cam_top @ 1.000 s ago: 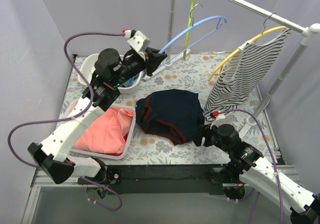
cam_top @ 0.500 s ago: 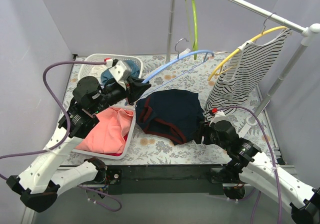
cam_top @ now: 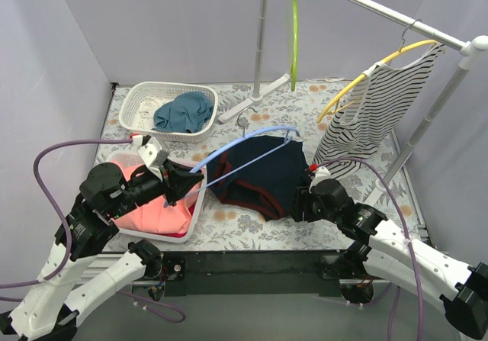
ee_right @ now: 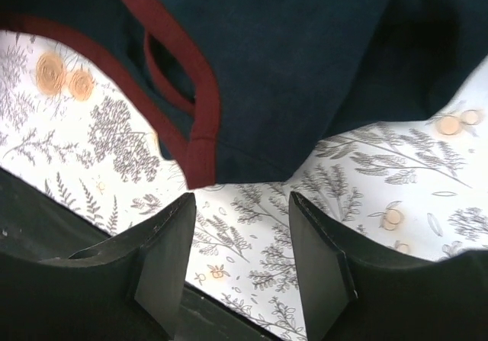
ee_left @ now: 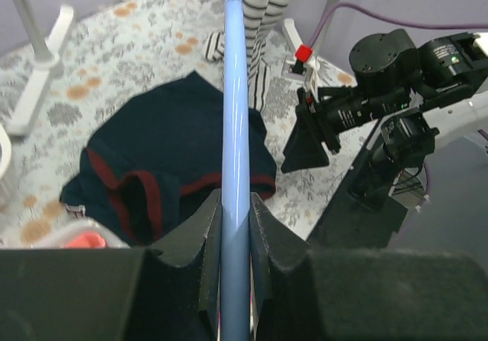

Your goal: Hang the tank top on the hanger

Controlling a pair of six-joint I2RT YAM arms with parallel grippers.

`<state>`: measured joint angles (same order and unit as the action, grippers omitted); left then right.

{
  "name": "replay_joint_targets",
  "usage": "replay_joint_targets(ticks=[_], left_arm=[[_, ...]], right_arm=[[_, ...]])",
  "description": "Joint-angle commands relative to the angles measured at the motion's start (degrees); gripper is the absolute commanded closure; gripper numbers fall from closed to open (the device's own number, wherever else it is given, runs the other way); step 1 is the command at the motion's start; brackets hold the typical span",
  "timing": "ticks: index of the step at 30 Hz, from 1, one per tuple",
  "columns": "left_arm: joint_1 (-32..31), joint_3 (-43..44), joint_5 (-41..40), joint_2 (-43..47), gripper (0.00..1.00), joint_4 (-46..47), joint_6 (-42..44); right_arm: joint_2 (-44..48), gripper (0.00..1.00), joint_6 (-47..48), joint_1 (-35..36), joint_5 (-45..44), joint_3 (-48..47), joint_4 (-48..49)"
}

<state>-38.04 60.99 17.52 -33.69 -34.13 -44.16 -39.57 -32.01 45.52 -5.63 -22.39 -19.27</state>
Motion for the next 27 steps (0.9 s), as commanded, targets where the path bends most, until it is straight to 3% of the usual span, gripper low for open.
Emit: replay_joint_targets(ticks=[1, 7, 15, 18, 25, 27], left_arm=[[-0.2, -1.3, -2.3, 5.6, 1.0, -5.6, -7.2], [-0.2, 0.4, -5.1, 7.1, 1.0, -14.7, -10.0], [-0.2, 2.8, -6.2, 8.5, 1.0, -20.6, -9.9], [-0.1, 3.8, -5.0, 8.6, 1.0, -21.3, -9.0], [-0.1, 6.6, -1.7, 4.6, 1.0, -23.3, -5.6], [-0.1, 8.5, -4.4, 3.2, 1.0, -24.8, -4.7]], right_arm=[[-2.3, 0.41, -0.8, 3.7, -0.4, -1.9, 5.2], [-8.3, 0.41, -2.8, 12.6, -8.2, -4.7, 5.4], [-16.7, 0.42, -5.0, 15.3, -17.1, -8.0, 4.0], [-18.4, 0.47, -5.0, 15.3, -19.2, -9.6, 3.7], [-22.8, 0.76, -3.8, 15.3, -20.4, -12.9, 1.3], [-22.8, 0.76, -3.0, 15.3, -18.6, -13.2, 1.2]])
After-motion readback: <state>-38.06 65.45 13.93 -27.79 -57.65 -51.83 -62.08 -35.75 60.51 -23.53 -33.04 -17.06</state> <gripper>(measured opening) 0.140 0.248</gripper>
